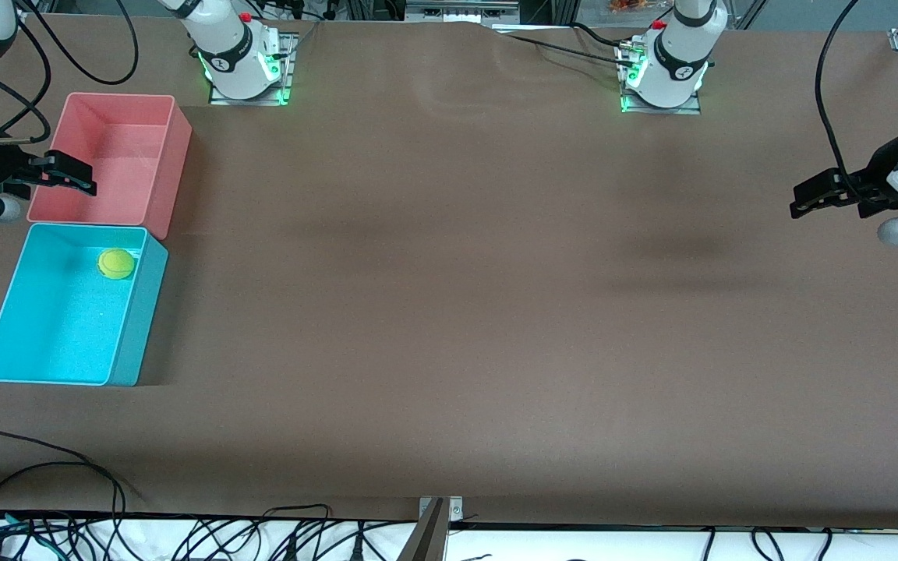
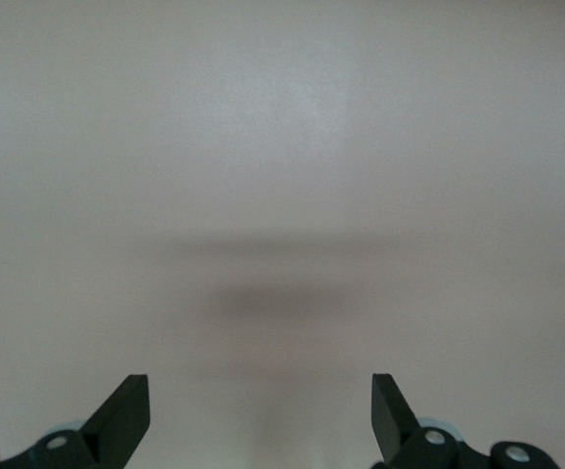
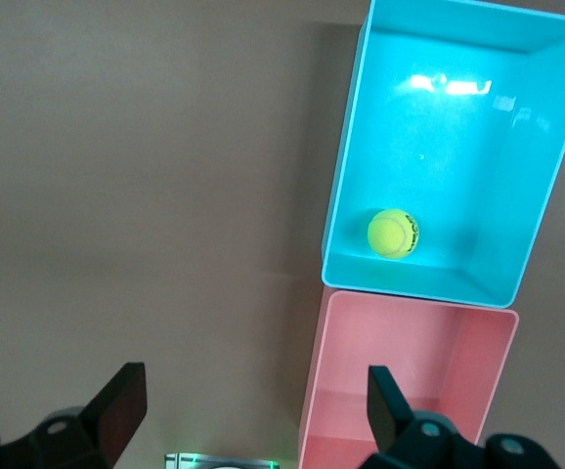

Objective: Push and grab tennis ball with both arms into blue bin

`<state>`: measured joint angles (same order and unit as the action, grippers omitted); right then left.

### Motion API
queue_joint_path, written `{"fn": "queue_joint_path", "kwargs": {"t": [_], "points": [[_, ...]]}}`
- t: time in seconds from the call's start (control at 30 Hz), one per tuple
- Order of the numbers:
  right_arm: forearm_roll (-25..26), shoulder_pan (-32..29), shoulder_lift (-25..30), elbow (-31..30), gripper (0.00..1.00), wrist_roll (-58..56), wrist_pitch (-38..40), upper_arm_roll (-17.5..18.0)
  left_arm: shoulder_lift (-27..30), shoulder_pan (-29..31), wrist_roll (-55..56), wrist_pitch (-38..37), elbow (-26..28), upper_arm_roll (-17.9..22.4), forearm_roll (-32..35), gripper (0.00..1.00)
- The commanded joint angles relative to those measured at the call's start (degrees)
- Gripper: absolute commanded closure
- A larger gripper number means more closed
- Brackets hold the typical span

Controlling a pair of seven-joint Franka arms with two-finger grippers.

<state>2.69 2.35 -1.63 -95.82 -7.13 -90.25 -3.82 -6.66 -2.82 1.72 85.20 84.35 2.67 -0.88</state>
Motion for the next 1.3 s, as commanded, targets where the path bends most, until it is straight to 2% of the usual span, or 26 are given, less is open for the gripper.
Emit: {"fn": "queue_joint_path", "kwargs": {"t": [0.0,0.77,1.13,1.27], "points": [[1.09,-1.91,2.68,-2.00,0.00,0.19,-0.02,2.85,0.86,-0.08,-1.02,-0.30,0.82,0.06,-0.53,0.00],[-1.55,-2.61,3.65,-3.67,0.00,1.50,-3.00,2.85,0.77,-0.08,-1.02,-0.30,0.82,0.06,-0.53,0.00],[-1.72,-2.61,3.74,-3.50,0.00,9.32,-3.18,3.29,0.77,-0.08,-1.02,-0.30,0.82,0.06,-0.53,0.00],[-3.91,-2.61,3.74,-3.58,0.00,9.24,-4.49,3.64,0.77,-0.08,-1.02,-0.39,0.82,0.06,-0.53,0.00]]}}
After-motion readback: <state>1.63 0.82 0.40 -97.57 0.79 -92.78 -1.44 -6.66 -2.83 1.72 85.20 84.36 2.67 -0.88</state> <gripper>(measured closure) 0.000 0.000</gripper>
